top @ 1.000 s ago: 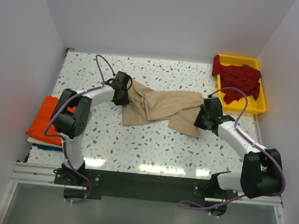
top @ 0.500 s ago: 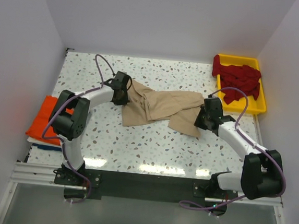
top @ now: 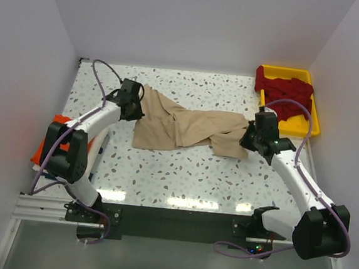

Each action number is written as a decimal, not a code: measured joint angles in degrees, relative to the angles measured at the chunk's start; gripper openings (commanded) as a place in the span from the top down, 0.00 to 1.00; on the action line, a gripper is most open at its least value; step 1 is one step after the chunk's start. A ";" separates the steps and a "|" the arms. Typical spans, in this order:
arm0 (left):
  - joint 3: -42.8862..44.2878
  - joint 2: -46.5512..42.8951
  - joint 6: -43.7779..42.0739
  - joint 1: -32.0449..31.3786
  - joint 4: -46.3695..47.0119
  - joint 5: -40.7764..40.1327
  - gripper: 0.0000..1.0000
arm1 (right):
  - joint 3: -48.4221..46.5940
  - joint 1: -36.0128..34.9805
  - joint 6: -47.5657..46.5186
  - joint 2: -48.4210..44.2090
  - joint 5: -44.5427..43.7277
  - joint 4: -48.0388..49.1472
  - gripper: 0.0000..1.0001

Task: Fold and stack the t-shirts
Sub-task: Flatten the tshirt out

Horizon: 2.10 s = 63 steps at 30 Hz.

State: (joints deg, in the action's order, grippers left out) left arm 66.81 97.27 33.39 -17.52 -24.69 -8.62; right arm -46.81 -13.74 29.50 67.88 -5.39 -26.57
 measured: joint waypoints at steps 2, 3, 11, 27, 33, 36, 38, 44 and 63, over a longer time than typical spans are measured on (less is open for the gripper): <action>0.00 -2.56 -0.17 1.64 -0.63 0.07 1.00 | -2.64 0.72 -0.24 -1.75 0.00 -2.19 1.00; 0.00 -4.07 -0.28 2.43 -0.94 0.07 1.00 | -4.37 1.01 -0.42 -2.51 -0.02 -3.17 1.00; 8.15 -17.22 -4.37 6.64 -8.09 -1.31 1.00 | -24.30 2.97 -2.16 -5.64 -1.25 -11.91 1.00; 30.60 -34.97 -8.96 9.03 -17.59 -2.47 1.00 | -56.54 3.32 -5.07 -12.72 -7.50 -24.48 1.00; 41.59 -24.70 -8.66 9.25 -15.65 0.00 1.00 | -57.16 3.32 -6.14 -8.00 -6.91 -19.19 1.00; 44.24 -17.33 -8.13 9.62 -11.41 2.71 1.00 | -55.32 3.45 -6.97 -1.95 -5.53 -11.52 1.00; 45.35 -11.43 -7.50 10.03 -7.76 4.85 1.00 | -54.29 3.76 -7.52 4.11 -3.76 -5.27 1.00; 62.01 11.47 -6.01 12.39 -2.40 11.50 1.00 | -60.35 4.11 -8.81 23.28 0.59 5.25 1.00; 30.01 -10.05 3.96 25.44 25.20 26.34 1.00 | -46.31 4.55 -8.17 5.95 0.39 22.32 1.00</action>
State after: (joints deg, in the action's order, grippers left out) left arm 96.82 87.22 37.34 7.92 0.51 17.72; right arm -93.12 -9.19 21.32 73.82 -4.99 -4.25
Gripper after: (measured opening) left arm 0.066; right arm 0.050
